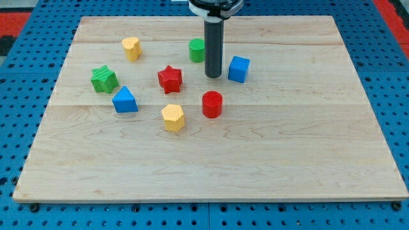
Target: Move the green circle below the yellow heart
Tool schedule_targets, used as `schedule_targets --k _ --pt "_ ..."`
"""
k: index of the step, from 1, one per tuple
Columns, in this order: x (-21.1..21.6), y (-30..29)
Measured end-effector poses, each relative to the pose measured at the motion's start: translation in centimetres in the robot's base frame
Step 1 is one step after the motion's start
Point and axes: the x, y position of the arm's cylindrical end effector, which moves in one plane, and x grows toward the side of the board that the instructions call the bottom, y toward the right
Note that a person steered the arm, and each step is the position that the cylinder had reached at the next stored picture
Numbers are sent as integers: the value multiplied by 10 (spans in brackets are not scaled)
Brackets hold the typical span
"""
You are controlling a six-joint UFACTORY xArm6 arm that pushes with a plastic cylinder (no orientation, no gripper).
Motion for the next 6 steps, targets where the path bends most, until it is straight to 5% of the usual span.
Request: schedule_targets --k 2,3,4,5,6 --pt "-43 19" --pt "-71 -31" --pt "-16 -95" --pt "-1 -92" --pt "-42 -55"
